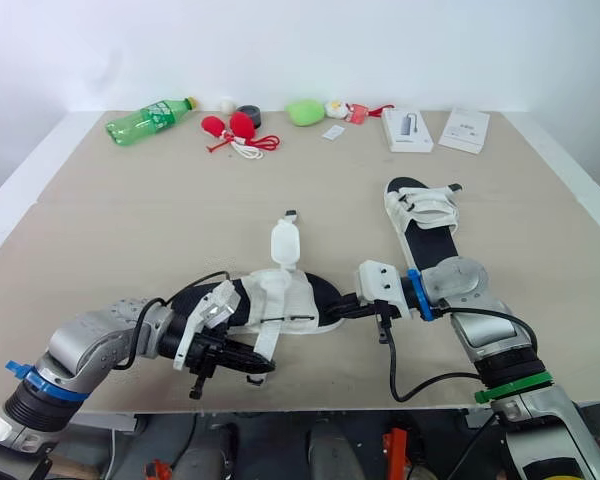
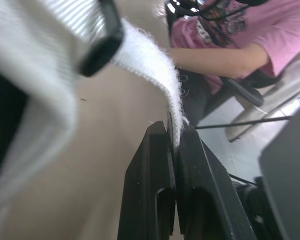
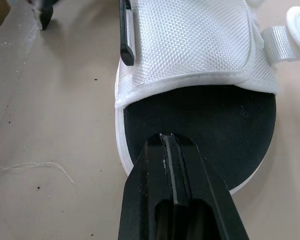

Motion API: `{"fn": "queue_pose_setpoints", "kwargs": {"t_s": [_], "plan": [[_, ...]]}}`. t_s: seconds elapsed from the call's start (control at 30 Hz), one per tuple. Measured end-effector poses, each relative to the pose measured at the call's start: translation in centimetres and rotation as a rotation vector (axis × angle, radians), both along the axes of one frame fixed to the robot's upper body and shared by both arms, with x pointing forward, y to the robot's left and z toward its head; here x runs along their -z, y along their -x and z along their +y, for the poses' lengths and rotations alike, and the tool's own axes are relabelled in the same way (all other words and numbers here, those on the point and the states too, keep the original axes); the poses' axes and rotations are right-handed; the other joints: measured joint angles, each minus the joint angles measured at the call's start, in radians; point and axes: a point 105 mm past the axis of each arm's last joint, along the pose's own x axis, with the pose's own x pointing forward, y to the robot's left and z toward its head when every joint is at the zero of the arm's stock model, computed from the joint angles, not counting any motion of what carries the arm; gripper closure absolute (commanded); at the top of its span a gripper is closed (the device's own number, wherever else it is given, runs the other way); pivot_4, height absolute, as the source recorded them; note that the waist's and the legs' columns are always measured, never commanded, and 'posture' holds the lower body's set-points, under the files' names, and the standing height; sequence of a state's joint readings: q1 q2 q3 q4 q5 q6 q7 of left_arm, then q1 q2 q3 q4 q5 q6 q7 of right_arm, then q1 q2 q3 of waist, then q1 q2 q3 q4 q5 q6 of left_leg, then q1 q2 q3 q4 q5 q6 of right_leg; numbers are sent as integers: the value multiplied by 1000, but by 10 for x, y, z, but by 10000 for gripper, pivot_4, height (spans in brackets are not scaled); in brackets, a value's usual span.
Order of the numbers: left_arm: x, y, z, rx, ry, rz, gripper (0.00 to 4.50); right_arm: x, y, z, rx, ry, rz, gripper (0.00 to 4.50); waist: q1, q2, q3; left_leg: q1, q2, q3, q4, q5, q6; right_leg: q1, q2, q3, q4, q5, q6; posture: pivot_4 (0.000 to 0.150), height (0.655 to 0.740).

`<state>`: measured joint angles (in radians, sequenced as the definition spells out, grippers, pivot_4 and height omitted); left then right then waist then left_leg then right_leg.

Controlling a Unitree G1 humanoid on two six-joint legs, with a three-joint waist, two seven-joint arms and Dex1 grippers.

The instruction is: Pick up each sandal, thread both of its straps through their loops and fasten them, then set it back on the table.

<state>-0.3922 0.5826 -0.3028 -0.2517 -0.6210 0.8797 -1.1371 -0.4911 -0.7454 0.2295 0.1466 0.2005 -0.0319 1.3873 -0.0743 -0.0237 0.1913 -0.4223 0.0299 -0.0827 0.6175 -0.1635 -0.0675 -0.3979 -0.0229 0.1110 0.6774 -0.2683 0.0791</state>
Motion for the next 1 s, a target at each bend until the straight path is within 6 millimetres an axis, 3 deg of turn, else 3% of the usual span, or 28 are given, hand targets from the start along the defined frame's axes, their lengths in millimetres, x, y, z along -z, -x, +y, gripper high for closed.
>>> {"fn": "queue_pose_setpoints", "kwargs": {"t_s": [0.3, 0.5, 1.0], "plan": [[-11, -44, 4, -80, -14, -146, 44099, 1, 1, 2, -13, -1, -3, 45000, 0, 0, 0, 0, 0, 0, 0, 0, 0, 0, 0, 0, 0, 3, 4, 1500, 7400], [-11, -56, 1, -104, 3, -198, 44099, 1, 1, 2, -12, -1, -3, 45000, 0, 0, 0, 0, 0, 0, 0, 0, 0, 0, 0, 0, 0, 3, 5, 1500, 7400], [-17, -39, 14, -107, 24, -200, 44099, 1, 1, 2, -13, -1, -3, 45000, 0, 0, 0, 0, 0, 0, 0, 0, 0, 0, 0, 0, 0, 3, 4, 1500, 7400]]}}
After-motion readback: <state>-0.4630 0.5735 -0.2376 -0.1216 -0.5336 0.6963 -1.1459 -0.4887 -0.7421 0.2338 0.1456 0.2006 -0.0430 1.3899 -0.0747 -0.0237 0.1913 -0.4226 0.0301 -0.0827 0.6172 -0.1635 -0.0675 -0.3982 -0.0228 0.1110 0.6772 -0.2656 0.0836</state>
